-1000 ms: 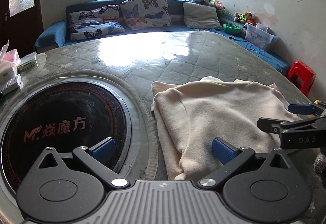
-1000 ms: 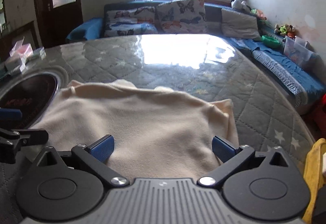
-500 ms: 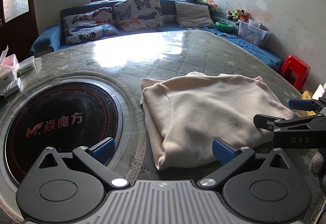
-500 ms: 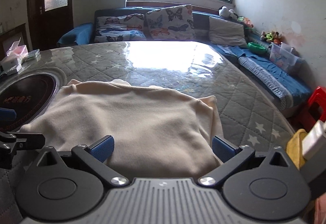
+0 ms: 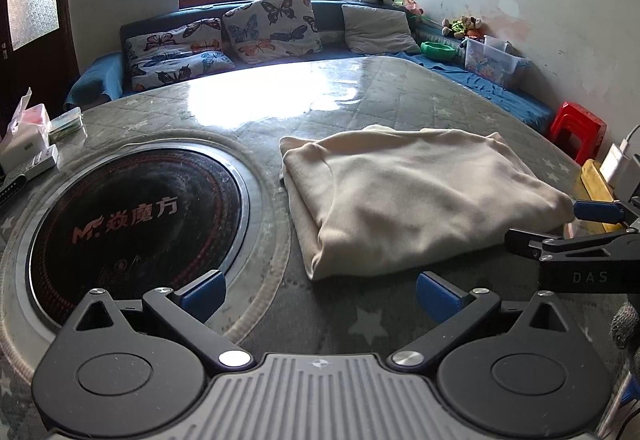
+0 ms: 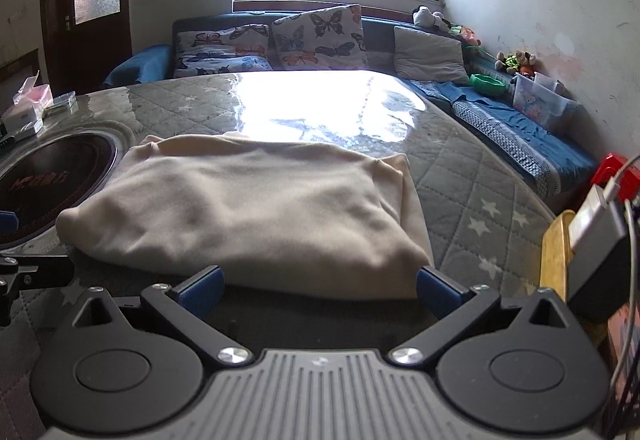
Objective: Fold clothes
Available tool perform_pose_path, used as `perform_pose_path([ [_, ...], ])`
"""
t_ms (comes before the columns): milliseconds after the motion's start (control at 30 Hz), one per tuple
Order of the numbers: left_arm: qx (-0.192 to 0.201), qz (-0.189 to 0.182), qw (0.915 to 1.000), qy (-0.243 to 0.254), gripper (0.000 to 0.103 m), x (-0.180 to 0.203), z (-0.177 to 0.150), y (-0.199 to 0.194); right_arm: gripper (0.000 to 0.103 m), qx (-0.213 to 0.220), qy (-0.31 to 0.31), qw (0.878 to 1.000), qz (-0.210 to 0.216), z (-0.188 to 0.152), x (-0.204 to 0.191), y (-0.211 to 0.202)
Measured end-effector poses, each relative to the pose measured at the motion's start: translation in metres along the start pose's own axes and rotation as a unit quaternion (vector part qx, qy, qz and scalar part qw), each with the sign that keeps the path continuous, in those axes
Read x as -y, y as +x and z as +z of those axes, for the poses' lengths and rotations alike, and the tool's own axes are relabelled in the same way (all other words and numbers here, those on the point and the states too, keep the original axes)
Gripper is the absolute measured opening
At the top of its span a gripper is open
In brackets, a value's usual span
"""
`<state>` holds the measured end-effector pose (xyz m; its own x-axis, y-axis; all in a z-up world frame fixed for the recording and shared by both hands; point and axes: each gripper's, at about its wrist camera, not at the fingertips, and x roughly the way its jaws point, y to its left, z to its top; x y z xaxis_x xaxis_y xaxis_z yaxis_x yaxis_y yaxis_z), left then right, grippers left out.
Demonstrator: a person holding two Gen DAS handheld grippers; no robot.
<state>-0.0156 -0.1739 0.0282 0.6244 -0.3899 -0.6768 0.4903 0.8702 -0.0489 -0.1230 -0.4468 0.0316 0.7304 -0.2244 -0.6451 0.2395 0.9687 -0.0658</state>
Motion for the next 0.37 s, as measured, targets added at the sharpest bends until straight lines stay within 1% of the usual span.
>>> perform_pose_path([
  [167,0.002,0.000,1.0000,0.001,0.103,0.000,-0.007,-0.008,0.103,0.001,-0.001,1.000,0.002,-0.006,-0.005,-0.008],
  [367,0.017,0.003,0.9998,0.011,0.103,0.003,-0.015,-0.021,0.103,0.008,-0.005,1.000,0.005,-0.012,-0.013,-0.019],
])
